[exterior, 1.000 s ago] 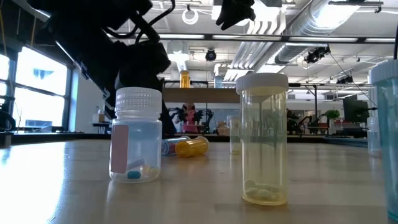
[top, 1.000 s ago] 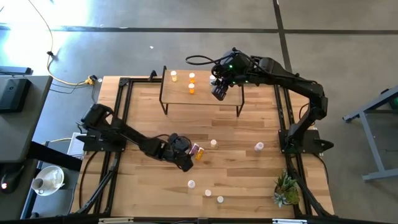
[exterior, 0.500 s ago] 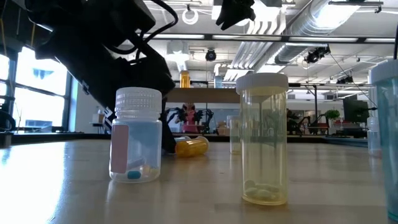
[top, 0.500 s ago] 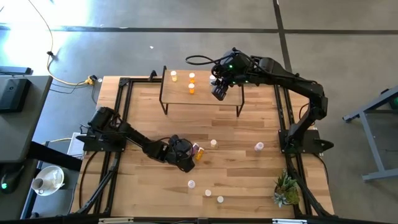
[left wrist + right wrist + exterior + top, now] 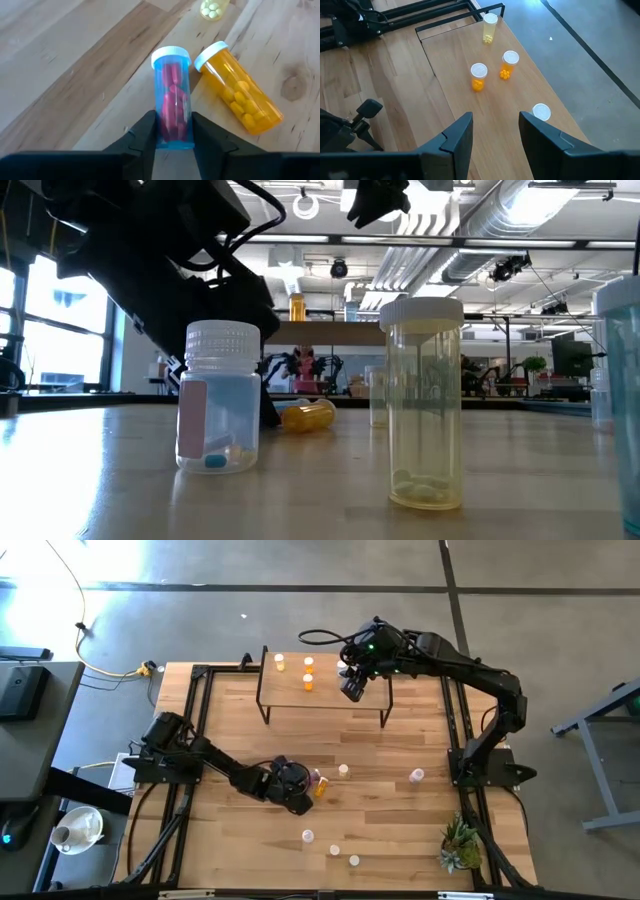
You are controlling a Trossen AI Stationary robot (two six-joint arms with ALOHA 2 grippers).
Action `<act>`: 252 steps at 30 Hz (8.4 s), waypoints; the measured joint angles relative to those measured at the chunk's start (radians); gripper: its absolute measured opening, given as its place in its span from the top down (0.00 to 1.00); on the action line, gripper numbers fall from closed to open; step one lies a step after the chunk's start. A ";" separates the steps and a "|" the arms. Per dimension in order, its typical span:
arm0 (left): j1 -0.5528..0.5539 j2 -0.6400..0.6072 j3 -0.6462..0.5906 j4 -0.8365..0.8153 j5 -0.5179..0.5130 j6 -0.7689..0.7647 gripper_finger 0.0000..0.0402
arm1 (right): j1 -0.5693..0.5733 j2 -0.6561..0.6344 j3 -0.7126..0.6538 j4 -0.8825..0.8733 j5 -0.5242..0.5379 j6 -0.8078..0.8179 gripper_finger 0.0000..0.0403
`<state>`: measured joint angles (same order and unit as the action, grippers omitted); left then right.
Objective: Pick and place medicine bottles onto shelf by color
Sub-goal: Put the top blue pill bottle on the shelf aligned with the blue pill bottle, then put the top transparent pill bottle on the shelf aligned with the transparent pill bottle
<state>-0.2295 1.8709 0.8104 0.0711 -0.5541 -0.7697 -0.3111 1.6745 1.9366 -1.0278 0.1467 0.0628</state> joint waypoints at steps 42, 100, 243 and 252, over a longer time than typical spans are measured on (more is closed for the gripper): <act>0.169 -0.468 -0.180 0.536 0.149 0.587 0.78 | 0.241 0.000 0.000 -0.096 -0.258 -0.307 0.62; 0.439 -0.468 -0.404 1.175 0.628 0.731 0.75 | 0.245 0.115 -0.001 0.196 -0.294 -0.354 0.74; 0.454 -0.737 -0.403 0.673 0.488 0.800 0.43 | -0.093 0.245 0.030 -0.107 -0.032 -0.179 0.60; 0.451 -0.736 -0.403 0.650 0.488 0.799 0.43 | -0.092 0.243 0.112 -0.201 -0.047 -0.175 0.60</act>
<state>0.2220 1.1347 0.4072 0.7212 -0.0666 0.0296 -0.4026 1.9179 2.0490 -1.2290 0.0998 -0.1127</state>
